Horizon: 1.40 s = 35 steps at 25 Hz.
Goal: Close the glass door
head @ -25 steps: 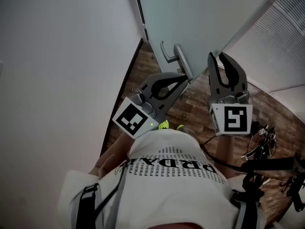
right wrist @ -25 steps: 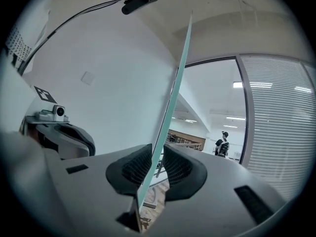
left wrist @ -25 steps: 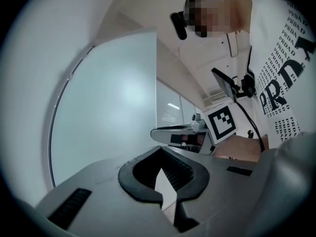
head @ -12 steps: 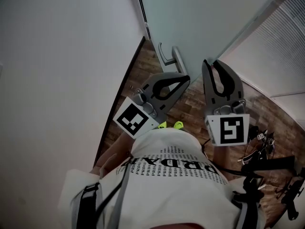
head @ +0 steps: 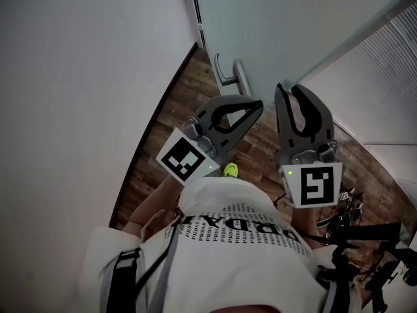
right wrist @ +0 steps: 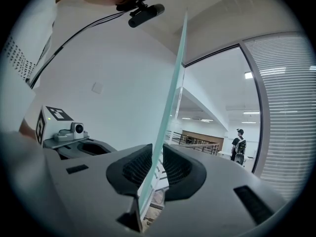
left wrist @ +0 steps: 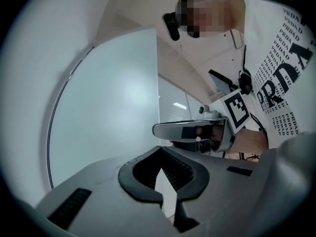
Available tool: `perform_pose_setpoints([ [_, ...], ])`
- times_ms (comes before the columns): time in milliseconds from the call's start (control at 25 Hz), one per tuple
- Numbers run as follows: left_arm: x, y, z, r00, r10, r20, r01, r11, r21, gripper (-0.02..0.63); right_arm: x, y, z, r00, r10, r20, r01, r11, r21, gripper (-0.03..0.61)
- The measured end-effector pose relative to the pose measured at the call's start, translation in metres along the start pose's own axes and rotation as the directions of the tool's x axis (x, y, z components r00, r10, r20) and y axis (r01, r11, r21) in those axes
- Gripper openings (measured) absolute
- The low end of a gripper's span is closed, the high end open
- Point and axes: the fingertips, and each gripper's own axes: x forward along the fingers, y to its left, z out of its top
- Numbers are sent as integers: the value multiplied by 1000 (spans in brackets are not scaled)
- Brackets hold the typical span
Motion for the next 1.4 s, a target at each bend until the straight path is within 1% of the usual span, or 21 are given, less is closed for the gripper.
perform_pose_setpoints([
  [120, -1, -1, -4, 1000, -12, 12, 12, 1000, -1, 0, 1, 3, -5, 1000, -4, -17, 4, 1000, -5, 54],
  [240, 6, -1, -7, 999, -43, 0, 43, 999, 16, 0, -1, -4, -9, 999, -28, -33, 27, 1000, -13, 52],
  [360, 34, 4, -5, 997, -72, -5, 72, 997, -1, -1, 0, -35, -15, 996, -74, -43, 74, 997, -19, 54],
  [520, 75, 5, 3, 994, -107, -36, 106, 994, -13, 0, -6, -83, -16, 989, -133, -66, 134, 991, -2, 53],
  [640, 83, 7, 3, 991, -126, -45, 126, 992, -1, 0, -8, -95, -17, 985, -161, -64, 162, 987, 1, 53],
  [720, 87, 7, 2, 990, -134, -34, 135, 991, 14, -1, -8, -98, -23, 984, -165, -69, 165, 986, -3, 54],
  [800, 100, 5, -3, 990, -137, -31, 138, 990, 14, -1, -9, -109, -34, 985, -156, -77, 156, 988, -2, 54],
  [960, 145, 2, -11, 991, -121, -48, 122, 992, 26, 0, -13, -146, -49, 990, -126, -57, 126, 992, -2, 54],
  [1040, 151, 0, -14, 994, -105, -42, 106, 994, 24, 0, -12, -147, -52, 994, -94, -48, 93, 996, -7, 53],
  [1240, 162, 1, -36, 998, -58, -36, 59, 998, 22, -1, -7, -146, -68, 999, -18, -48, 16, 999, -27, 54],
  [1320, 182, 2, -41, 998, -43, -38, 44, 999, 25, -1, -5, -164, -76, 999, 4, -53, -5, 999, -33, 53],
  [1400, 211, 5, -45, 998, -33, -46, 35, 999, 34, 0, -2, -191, -85, 999, 14, -53, -16, 1000, -27, 54],
])
